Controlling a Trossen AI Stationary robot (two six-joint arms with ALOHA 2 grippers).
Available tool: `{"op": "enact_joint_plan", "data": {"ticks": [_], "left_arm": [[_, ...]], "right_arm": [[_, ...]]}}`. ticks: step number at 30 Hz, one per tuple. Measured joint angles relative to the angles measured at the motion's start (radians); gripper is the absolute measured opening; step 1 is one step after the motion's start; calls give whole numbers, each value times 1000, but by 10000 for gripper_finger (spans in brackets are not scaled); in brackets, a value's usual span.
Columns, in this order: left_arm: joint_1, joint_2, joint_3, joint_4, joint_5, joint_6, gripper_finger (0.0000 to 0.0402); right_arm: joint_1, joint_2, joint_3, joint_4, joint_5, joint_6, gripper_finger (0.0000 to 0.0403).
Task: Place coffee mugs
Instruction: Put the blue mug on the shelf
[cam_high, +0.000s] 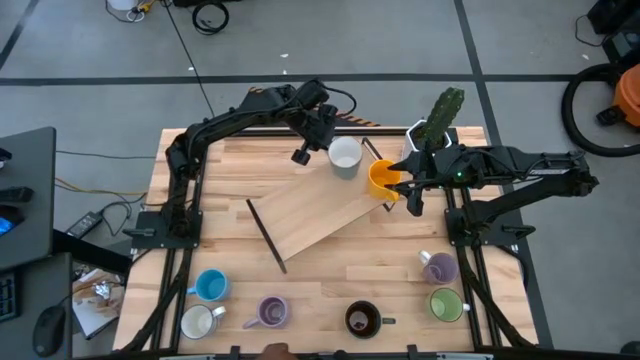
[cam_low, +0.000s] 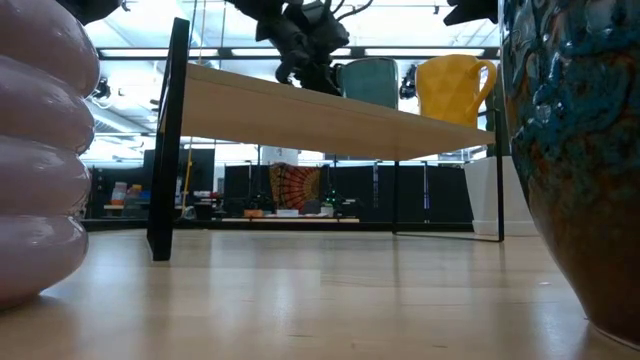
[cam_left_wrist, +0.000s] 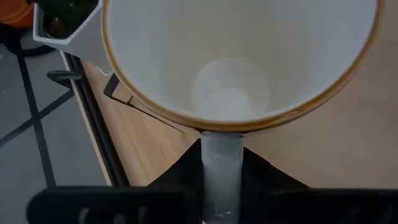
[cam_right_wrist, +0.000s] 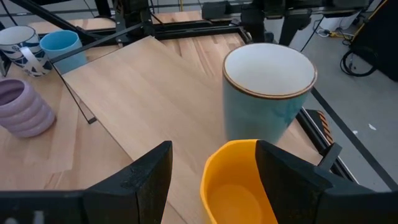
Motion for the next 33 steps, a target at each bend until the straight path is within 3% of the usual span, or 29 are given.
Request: {"op": "enact_joint_plan", "data": {"ticks": [12, 18, 26, 33], "left_arm": [[-21, 20, 2, 74, 2, -9, 70], [-21, 21, 2, 111, -11, -77, 115], [-25, 20, 2, 148, -201, -151, 176], [-25, -22, 0, 137, -203, -186, 177]], "right_arm": [[0, 0, 0, 0, 0, -1, 236], [0, 0, 0, 0, 0, -1, 236], [0, 0, 0, 0, 0, -1, 236], [0, 0, 0, 0, 0, -3, 236]]}}
